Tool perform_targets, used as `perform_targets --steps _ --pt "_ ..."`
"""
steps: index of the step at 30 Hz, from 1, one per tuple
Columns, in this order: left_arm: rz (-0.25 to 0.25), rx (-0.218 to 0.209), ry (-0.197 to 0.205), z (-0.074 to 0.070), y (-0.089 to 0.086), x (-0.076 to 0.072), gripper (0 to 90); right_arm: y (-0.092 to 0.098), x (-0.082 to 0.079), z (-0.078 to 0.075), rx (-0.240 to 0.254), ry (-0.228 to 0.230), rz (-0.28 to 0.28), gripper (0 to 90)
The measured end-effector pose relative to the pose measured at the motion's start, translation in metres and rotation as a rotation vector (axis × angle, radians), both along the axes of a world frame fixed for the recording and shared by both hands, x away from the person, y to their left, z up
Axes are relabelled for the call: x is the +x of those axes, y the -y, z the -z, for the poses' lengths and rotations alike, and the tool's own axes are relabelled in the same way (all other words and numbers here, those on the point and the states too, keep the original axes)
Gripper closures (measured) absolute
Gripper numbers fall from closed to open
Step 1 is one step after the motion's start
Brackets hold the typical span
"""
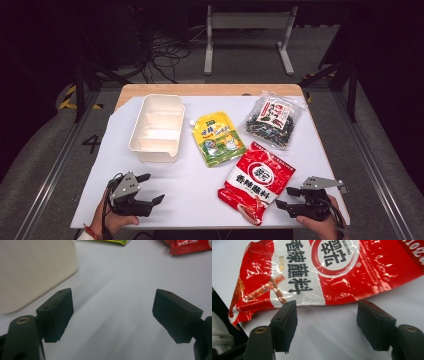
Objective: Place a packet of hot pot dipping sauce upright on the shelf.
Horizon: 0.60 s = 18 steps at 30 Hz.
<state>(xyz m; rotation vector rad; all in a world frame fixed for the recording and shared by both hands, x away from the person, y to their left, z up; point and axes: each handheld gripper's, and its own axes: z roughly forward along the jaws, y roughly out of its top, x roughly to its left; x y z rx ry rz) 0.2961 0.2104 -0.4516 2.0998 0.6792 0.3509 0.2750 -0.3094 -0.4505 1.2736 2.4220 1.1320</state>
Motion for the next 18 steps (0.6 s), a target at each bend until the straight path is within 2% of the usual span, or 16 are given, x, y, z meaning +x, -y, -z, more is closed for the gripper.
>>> perform_targets --steps 4,6,9,12,16,18 --pt "0.047 -0.016 -0.037 -0.002 0.015 0.008 18.3 -0.011 0.01 0.0 0.024 -0.031 -0.003 24.9" --pt "0.085 -0.026 -0.067 -0.003 0.029 0.014 18.4 -0.016 0.013 0.0 0.031 -0.039 0.007 23.1" --pt "0.142 -0.017 -0.099 -0.002 0.055 0.023 18.5 -0.019 0.014 0.0 0.01 -0.026 0.014 27.7" --pt "0.198 0.009 -0.115 0.0 0.078 0.031 18.5 -0.012 0.011 -0.001 0.045 -0.048 0.078 36.2" --pt "0.226 0.019 -0.139 0.003 0.099 0.042 18.6 -0.014 0.005 -0.002 0.065 -0.088 0.066 40.0" --pt "0.23 0.028 -0.16 0.005 0.106 0.047 18.8 -0.019 0.004 -0.002 0.067 -0.085 0.052 40.0"
